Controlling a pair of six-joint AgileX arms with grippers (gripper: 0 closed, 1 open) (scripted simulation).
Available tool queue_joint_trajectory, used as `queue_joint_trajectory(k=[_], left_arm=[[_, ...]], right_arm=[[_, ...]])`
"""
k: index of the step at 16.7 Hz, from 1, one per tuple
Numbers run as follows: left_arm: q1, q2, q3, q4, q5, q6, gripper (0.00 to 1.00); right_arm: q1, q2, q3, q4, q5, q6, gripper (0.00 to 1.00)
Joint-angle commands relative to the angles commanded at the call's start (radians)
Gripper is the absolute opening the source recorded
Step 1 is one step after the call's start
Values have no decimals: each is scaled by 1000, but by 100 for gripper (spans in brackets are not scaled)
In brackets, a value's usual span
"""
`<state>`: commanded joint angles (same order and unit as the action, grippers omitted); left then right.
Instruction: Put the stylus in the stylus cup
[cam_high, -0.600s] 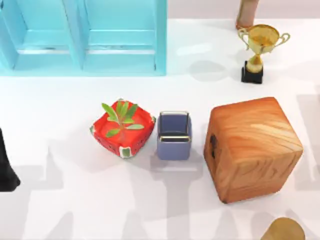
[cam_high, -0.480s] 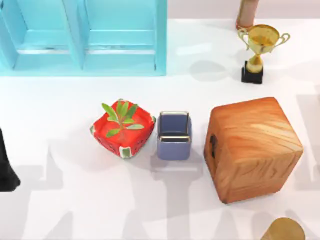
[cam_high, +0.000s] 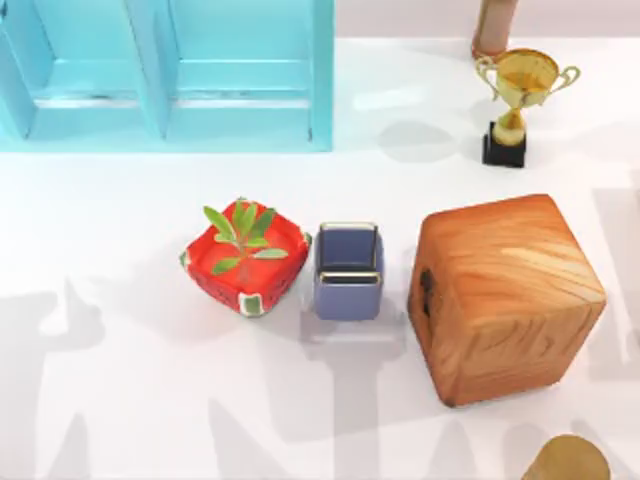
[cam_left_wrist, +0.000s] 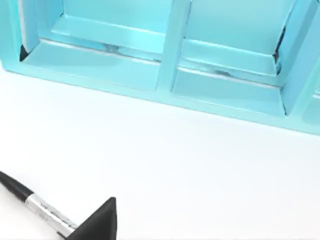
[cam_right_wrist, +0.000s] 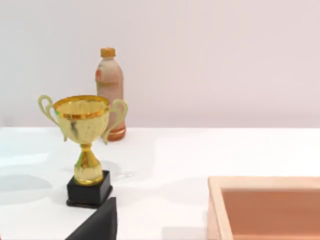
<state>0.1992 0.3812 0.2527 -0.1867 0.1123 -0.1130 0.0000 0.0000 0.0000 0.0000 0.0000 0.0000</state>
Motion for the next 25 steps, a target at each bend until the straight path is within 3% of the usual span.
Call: queue_joint_trajectory(k=[9,13,17,25], left_arm=[[334,960,498,-281,250,-248,100],[439,1244,678,-368,354,-335,100],[475,1362,763,-404,414,-370,100],[469,1355,764,-411,413,-377,100]], right_arm=[[0,0,0,0,0,0,100],[0,0,0,0,0,0,100],[0,0,0,0,0,0,100],[0,0,0,0,0,0,100]])
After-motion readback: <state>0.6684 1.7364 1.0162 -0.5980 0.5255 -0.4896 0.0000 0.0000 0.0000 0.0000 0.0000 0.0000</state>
